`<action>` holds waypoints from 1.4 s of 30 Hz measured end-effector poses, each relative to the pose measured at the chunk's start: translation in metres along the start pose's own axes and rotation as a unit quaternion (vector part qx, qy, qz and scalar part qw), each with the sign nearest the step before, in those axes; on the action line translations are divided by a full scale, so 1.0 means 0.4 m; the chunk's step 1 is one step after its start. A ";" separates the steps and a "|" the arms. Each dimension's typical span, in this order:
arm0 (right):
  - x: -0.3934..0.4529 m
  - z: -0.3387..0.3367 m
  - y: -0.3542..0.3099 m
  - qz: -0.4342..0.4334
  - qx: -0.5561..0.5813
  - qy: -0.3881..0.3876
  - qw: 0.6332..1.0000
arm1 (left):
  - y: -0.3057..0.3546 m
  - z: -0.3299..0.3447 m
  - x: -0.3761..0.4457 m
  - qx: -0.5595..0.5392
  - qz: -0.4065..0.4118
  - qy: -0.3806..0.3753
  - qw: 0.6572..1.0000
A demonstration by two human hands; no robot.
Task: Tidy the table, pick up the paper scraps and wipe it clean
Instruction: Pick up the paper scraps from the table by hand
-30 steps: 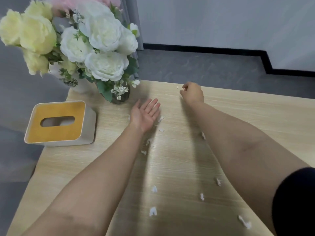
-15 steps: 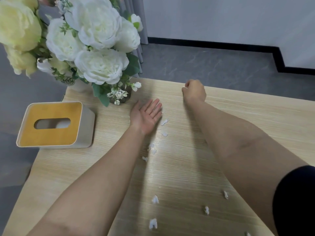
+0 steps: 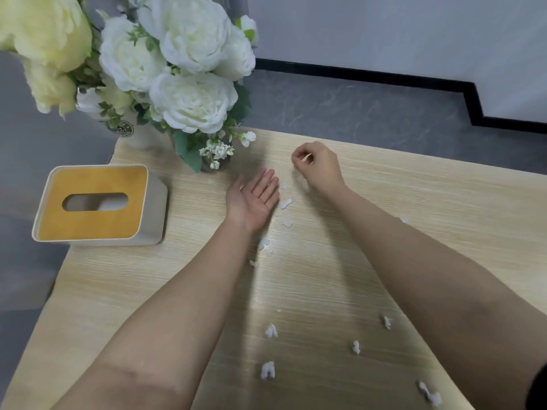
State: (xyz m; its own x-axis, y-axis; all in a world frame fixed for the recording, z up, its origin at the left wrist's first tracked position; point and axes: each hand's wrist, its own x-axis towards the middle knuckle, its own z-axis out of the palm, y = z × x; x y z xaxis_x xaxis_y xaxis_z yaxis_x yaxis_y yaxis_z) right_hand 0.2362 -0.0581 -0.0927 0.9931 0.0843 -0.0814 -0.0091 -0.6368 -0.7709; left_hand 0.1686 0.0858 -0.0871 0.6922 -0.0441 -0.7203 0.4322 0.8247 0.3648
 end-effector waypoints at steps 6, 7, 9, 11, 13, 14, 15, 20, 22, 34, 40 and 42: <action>-0.142 0.016 -0.116 -0.096 0.005 -0.163 0.982 | -0.002 -0.025 -0.048 -0.087 0.004 -0.022 0.996; -0.160 0.021 -0.128 -0.111 -0.003 -0.177 0.978 | -0.002 -0.028 -0.061 -0.102 0.003 -0.033 0.994; -0.192 0.033 -0.147 -0.136 -0.029 -0.199 0.970 | -0.006 -0.040 -0.084 -0.119 0.004 -0.050 0.992; -0.222 0.045 -0.160 -0.152 -0.067 -0.213 0.963 | -0.014 -0.057 -0.102 -0.135 0.006 -0.066 0.989; -0.246 0.054 -0.166 -0.164 -0.088 -0.221 0.957 | -0.023 -0.073 -0.120 -0.148 0.007 -0.075 0.986; -0.258 0.056 -0.168 -0.169 -0.093 -0.225 0.955 | -0.027 -0.083 -0.127 -0.155 0.007 -0.077 0.985; -0.267 0.058 -0.169 -0.173 -0.095 -0.229 0.953 | -0.029 -0.091 -0.135 -0.162 0.007 -0.077 0.984; -0.302 0.055 -0.182 -0.166 -0.070 -0.220 0.959 | -0.022 -0.119 -0.159 -0.175 0.001 -0.068 0.982; -0.307 0.056 -0.188 -0.166 -0.074 -0.210 0.961 | -0.018 -0.122 -0.166 -0.165 -0.001 -0.069 0.984; -0.312 0.068 -0.198 -0.155 -0.056 -0.175 0.971 | -0.014 -0.109 -0.174 -0.144 -0.001 -0.094 0.985; -0.303 0.070 -0.193 -0.151 -0.048 -0.160 0.974 | -0.008 -0.092 -0.178 -0.144 -0.003 -0.096 0.985; -0.300 0.062 -0.186 -0.144 -0.031 -0.144 0.979 | -0.003 -0.094 -0.176 -0.143 -0.001 -0.091 0.986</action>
State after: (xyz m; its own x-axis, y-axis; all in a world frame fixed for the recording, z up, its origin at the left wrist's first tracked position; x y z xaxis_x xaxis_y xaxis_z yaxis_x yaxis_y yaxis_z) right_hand 0.1149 -0.0017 -0.0413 0.8793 0.4738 -0.0489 0.2817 -0.6002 -0.7486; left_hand 0.0978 0.1092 -0.0591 0.7945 -0.1251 -0.5943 0.2717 0.9484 0.1635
